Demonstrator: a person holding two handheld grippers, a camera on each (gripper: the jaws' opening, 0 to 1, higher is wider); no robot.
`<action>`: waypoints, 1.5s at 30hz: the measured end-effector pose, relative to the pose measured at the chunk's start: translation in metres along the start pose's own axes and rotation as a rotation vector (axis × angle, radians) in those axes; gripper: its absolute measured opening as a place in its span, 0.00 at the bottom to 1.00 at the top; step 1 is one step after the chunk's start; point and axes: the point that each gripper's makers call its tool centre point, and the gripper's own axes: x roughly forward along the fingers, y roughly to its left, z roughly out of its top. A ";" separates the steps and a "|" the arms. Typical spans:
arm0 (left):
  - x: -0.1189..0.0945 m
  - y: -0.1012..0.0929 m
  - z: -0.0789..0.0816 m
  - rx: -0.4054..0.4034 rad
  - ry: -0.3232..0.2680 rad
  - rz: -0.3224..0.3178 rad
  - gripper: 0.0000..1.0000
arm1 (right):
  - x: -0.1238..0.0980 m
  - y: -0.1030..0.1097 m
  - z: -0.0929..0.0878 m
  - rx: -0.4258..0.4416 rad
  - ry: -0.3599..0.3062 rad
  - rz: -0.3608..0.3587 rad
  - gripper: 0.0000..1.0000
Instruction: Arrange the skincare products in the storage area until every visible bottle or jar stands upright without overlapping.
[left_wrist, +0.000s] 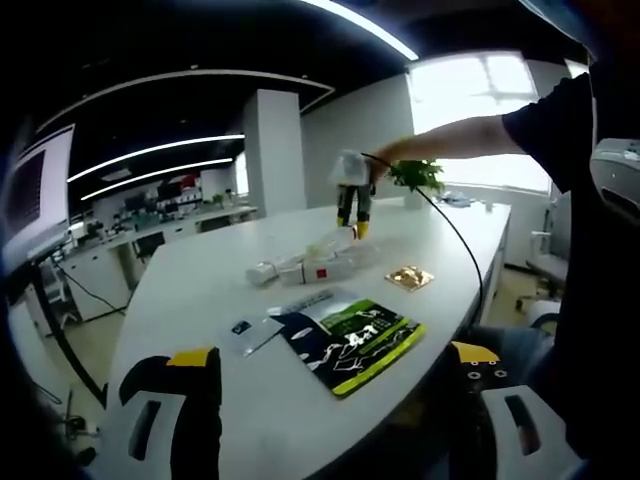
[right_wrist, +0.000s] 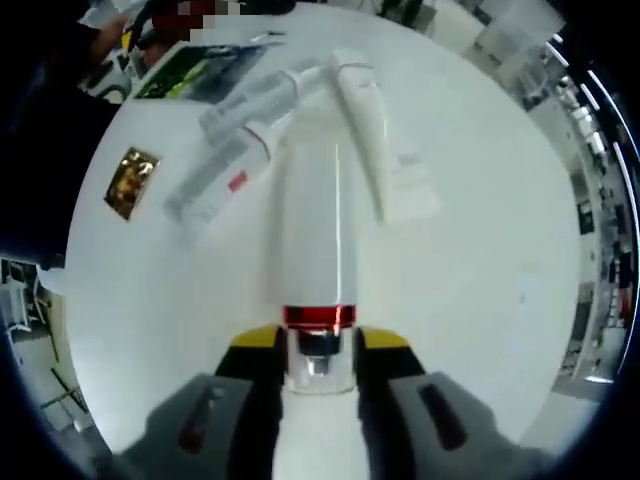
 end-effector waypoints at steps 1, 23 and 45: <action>0.000 0.000 0.000 0.002 0.000 0.000 0.94 | -0.003 0.001 0.000 0.000 0.008 -0.002 0.26; -0.004 -0.007 0.006 0.003 -0.047 -0.027 0.94 | -0.058 0.005 -0.004 -0.033 0.166 -0.036 0.26; -0.004 -0.010 0.003 -0.011 -0.068 -0.049 0.94 | -0.084 0.005 -0.013 -0.054 0.290 -0.037 0.26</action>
